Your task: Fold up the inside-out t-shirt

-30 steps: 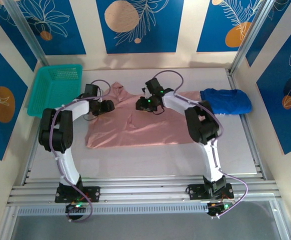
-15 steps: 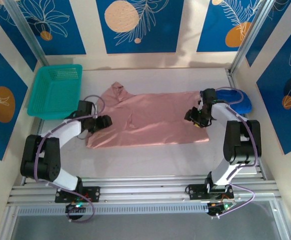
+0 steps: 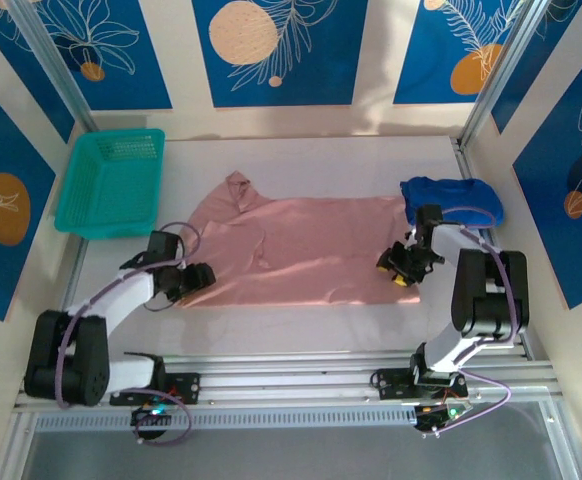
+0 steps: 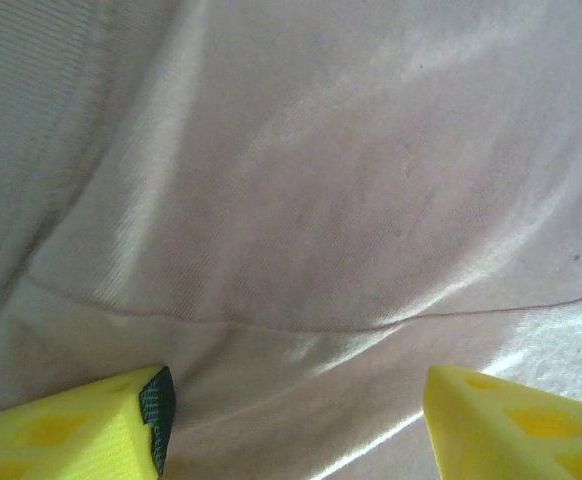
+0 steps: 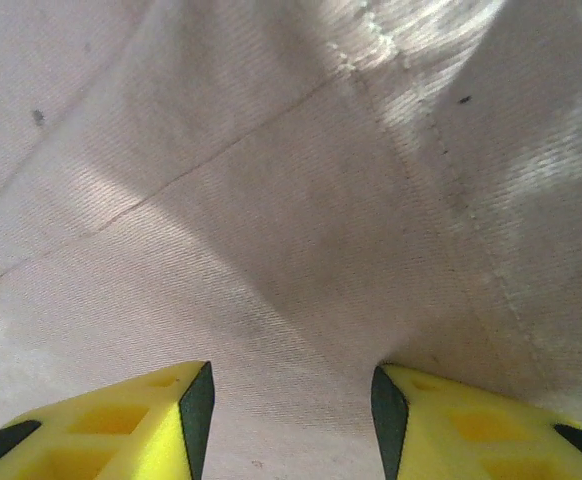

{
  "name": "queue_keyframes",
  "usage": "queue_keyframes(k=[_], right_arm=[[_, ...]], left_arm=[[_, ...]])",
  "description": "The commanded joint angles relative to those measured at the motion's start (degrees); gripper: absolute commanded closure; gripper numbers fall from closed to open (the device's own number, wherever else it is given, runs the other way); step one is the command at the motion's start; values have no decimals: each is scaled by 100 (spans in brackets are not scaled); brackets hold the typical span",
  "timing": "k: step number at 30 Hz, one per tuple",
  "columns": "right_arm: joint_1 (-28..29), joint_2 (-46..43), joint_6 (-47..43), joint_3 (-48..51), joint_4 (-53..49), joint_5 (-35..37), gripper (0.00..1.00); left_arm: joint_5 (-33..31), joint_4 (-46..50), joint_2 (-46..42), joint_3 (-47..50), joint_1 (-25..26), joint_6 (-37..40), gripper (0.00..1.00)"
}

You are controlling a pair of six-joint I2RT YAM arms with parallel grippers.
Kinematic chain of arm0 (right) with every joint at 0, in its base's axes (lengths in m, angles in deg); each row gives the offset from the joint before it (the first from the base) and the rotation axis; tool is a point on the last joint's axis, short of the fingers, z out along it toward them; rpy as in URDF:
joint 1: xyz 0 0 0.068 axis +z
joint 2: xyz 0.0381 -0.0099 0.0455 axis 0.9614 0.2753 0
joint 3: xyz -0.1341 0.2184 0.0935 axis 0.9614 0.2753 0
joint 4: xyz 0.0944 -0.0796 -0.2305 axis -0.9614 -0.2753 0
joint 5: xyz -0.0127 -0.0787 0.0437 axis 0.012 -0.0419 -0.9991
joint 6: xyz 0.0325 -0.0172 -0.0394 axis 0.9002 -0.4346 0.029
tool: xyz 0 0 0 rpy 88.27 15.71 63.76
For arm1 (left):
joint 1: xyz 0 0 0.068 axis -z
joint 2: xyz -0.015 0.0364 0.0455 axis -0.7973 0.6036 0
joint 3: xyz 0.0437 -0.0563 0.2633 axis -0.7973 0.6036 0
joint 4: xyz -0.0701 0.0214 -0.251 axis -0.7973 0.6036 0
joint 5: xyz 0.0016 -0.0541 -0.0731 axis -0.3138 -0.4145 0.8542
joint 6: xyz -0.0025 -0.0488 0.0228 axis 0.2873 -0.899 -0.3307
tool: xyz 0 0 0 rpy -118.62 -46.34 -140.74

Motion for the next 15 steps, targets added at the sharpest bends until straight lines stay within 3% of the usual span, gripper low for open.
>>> queue_keyframes(k=[1,4,8,15], right_arm=[[71,-376,18,-8,-20,-136,51],[402,-596,-148,-348,345,-186,50],[1117,-643,-354,-651,894,263,44],[1634,-368,-347,-987,1467,568,33]], left_arm=[[-311,125,-345,-317,-32,-79,33],[-288,-379,106,-1045,-36,-56,33],[-155,-824,1600,-2476,-36,93,33],[-71,-472,4196,-5363,-36,524,37]])
